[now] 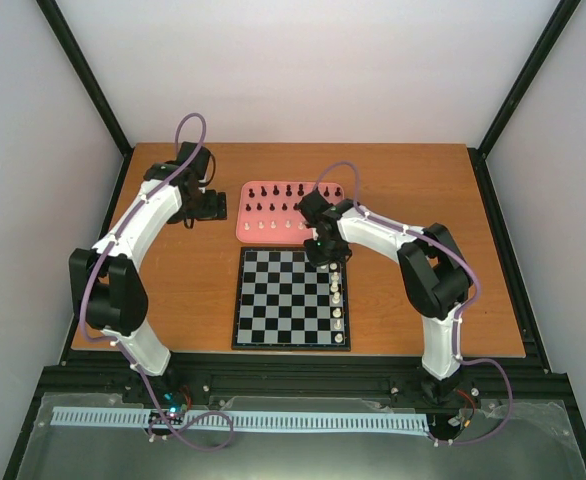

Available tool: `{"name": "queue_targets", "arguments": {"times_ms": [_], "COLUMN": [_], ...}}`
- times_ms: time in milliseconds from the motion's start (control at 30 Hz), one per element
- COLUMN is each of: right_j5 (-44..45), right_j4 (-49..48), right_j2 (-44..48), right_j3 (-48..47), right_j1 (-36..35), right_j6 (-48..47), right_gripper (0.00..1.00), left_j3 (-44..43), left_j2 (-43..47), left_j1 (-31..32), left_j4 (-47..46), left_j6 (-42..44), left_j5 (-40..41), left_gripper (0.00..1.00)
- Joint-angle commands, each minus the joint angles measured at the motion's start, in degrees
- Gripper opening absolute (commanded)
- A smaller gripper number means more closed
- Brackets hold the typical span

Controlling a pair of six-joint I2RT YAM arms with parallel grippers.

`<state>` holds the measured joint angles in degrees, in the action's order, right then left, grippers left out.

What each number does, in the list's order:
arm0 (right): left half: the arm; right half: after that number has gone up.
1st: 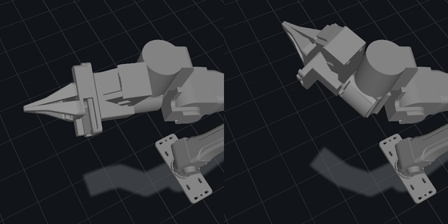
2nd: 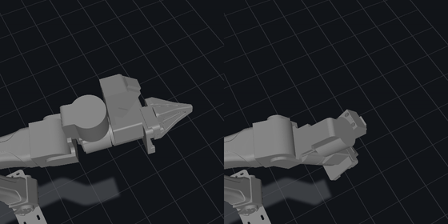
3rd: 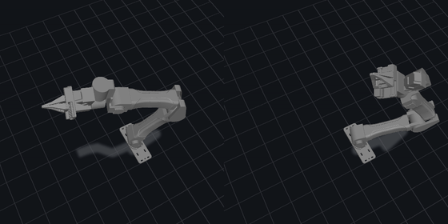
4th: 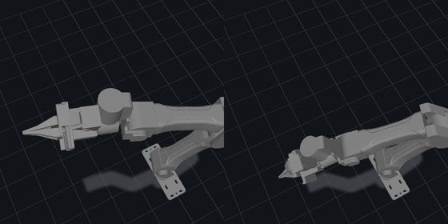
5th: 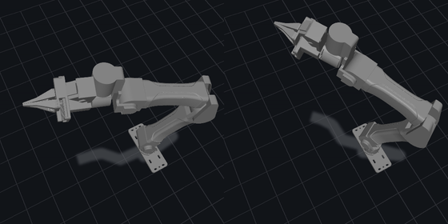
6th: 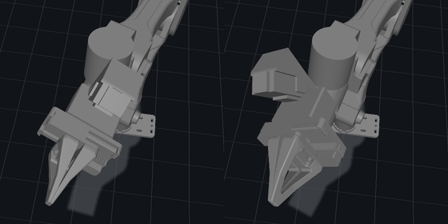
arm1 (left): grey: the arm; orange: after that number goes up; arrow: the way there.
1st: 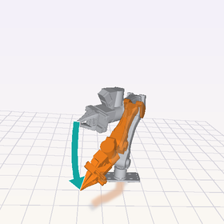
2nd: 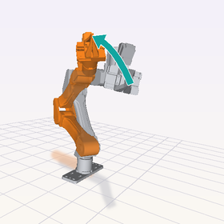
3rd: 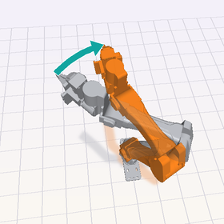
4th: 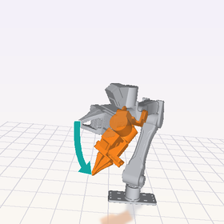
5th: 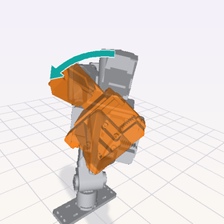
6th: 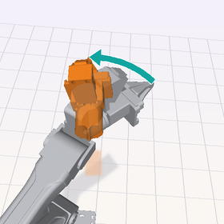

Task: Set up the chess pieces on the board
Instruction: Place the chess piece on the chessboard, then pick up the chess piece from the storage box.

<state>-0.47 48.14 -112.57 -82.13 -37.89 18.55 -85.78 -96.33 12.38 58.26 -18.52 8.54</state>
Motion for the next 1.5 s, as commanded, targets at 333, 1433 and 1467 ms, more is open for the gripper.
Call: {"name": "queue_targets", "arguments": {"times_ms": [333,1433,1467], "right_j5": [1.28,-0.41,-0.66], "right_j4": [-0.86,9.35,8.83], "right_j2": [-1.69,-15.97,-16.66], "right_j3": [-2.20,-30.80,-31.01], "right_j1": [0.16,5.30,5.47], "right_j6": [-0.48,-3.91,-3.97], "right_gripper": [0.18,0.47,0.47], "left_j3": [-1.31,-1.23,-1.16], "left_j2": [0.00,2.09,2.06], "left_j1": [0.27,0.27,0.23], "left_j4": [-0.43,0.36,0.35], "left_j6": [0.99,1.25,1.27], "left_j5": [0.09,1.04,0.99], "left_gripper": [1.00,1.00,1.00]}}
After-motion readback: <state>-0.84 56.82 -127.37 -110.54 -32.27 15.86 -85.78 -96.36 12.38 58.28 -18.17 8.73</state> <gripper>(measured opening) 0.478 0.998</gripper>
